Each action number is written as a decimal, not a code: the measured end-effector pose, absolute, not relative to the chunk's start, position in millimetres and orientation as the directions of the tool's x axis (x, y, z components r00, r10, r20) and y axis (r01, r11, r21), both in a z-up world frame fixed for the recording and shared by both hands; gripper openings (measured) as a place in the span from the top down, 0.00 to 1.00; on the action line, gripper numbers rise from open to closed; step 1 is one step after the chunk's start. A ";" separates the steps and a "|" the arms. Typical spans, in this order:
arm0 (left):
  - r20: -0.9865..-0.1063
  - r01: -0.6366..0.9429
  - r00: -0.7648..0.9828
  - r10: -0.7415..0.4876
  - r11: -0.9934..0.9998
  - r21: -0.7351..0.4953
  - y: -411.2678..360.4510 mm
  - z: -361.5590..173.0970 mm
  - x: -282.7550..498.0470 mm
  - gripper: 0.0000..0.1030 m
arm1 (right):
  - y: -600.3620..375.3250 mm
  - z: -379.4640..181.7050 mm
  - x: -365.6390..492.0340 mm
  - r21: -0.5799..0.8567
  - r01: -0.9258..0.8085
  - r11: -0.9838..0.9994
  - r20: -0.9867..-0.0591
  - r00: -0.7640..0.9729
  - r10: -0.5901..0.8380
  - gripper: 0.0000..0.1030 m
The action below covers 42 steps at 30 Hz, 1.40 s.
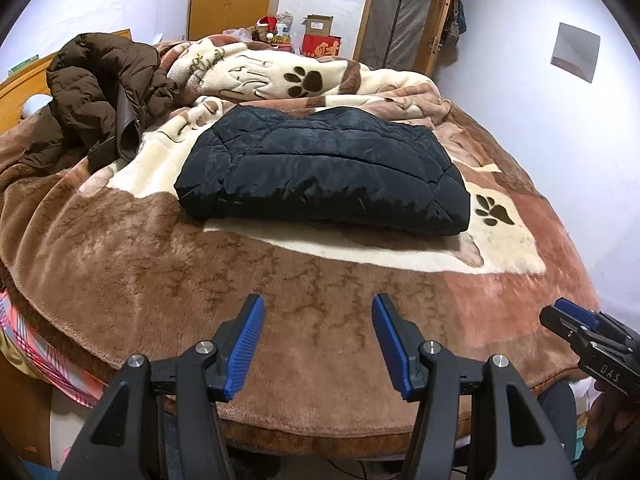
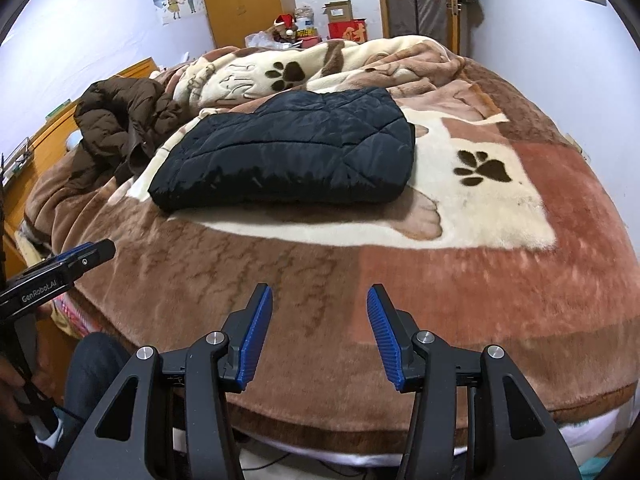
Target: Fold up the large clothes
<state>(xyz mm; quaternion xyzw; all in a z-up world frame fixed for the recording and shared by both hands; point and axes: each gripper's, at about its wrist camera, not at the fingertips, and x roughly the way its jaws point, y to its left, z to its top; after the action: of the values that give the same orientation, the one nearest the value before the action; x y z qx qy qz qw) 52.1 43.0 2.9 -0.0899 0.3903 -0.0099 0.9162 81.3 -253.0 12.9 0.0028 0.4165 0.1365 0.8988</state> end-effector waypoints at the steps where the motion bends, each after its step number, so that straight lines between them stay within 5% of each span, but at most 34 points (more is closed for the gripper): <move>1: -0.713 -0.053 0.696 -0.089 0.983 -0.174 43.3 2.9 50.9 0.43 | -251.8 13.1 79.7 0.117 -0.245 0.963 -0.748 0.616 0.247 0.51; 42: -0.725 -0.066 0.687 -0.048 0.990 -0.128 42.7 -0.9 52.7 0.40 | -234.8 13.5 79.9 0.085 -0.289 0.954 -0.754 0.607 0.251 0.51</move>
<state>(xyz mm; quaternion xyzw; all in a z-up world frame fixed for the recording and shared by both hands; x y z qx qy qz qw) 52.7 42.7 -0.9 -0.0721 0.3957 0.0047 0.9155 79.9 -234.8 13.5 -0.0228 0.4169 0.1505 0.8961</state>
